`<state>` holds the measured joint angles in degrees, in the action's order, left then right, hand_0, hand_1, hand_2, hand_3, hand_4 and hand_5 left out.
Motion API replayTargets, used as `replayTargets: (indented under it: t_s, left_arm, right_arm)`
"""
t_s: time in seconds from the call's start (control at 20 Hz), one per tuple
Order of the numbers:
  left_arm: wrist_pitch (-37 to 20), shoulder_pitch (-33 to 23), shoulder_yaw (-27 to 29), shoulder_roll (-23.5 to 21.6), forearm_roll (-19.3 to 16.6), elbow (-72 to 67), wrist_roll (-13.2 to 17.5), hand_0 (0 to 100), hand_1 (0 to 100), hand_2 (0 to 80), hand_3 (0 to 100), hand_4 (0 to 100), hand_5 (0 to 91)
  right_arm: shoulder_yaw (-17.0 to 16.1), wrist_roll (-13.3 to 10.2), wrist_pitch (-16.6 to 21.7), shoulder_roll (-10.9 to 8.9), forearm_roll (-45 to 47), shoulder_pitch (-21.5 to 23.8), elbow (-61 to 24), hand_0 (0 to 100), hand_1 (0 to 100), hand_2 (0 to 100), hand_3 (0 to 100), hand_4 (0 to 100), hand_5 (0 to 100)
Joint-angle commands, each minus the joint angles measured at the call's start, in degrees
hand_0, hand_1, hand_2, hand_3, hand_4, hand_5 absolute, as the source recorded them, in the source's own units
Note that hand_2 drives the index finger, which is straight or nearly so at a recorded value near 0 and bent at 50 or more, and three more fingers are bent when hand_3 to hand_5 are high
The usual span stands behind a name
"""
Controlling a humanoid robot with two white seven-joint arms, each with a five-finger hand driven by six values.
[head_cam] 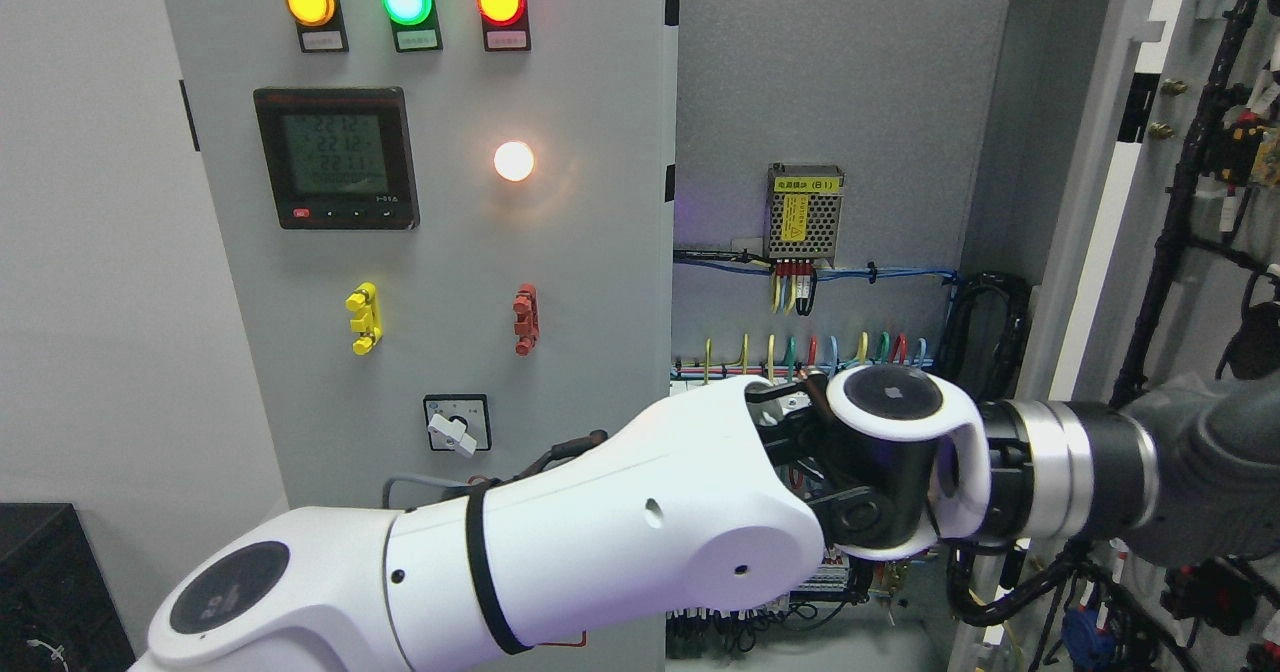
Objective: Open door with both hands
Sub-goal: 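Withdraw the left hand from the cabinet opening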
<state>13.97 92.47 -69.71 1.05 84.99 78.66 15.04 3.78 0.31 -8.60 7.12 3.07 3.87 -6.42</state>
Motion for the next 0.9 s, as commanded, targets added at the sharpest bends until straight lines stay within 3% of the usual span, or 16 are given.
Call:
replayTargets:
  t_s: [0.0, 0.15, 0.25, 0.45, 0.6, 0.7, 0.85]
  left_arm:
    - [2.55, -6.75, 1.41, -24.65, -0.7, 18.78, 2.54, 0, 0, 0.0, 0, 0, 0.0]
    - [4.57, -15.36, 1.41, -36.43, -2.8, 26.26, 2.81, 0, 0, 0.0, 0, 0, 0.0]
    - [4.84, -22.47, 1.41, -43.47, -6.39, 29.0, 2.81, 0, 0, 0.0, 0, 0, 0.0]
    - [3.97, -46.08, 2.11, -52.18, -24.56, 29.54, 3.07, 0, 0, 0.0, 0, 0, 0.0]
    - [-1.11, -64.46, 3.34, -54.22, -38.72, 26.48, 3.25, 0, 0, 0.0, 0, 0, 0.0]
    - [-8.21, -76.41, 6.67, -54.31, -44.97, 19.38, 3.25, 0, 0, 0.0, 0, 0, 0.0]
    - [-24.36, -93.92, 15.01, -51.69, -52.36, -1.14, 3.25, 0, 0, 0.0, 0, 0, 0.0]
  right_arm:
    - [0.0, 0.04, -0.02, 0.0, 0.01, 0.0, 0.09, 0, 0, 0, 0, 0, 0]
    - [0.0, 0.04, -0.02, 0.0, 0.09, 0.0, 0.0, 0, 0, 0, 0, 0, 0]
    - [0.0, 0.04, -0.02, 0.0, 0.09, 0.0, -0.09, 0, 0, 0, 0, 0, 0]
    - [0.0, 0.04, -0.02, 0.0, 0.01, 0.0, -0.09, 0, 0, 0, 0, 0, 0]
    - [0.0, 0.04, -0.02, 0.0, 0.01, 0.0, 0.0, 0, 0, 0, 0, 0, 0]
    - [0.0, -0.05, -0.02, 0.0, 0.01, 0.0, -0.09, 0, 0, 0, 0, 0, 0]
    - [0.0, 0.04, -0.02, 0.0, 0.01, 0.0, -0.09, 0, 0, 0, 0, 0, 0]
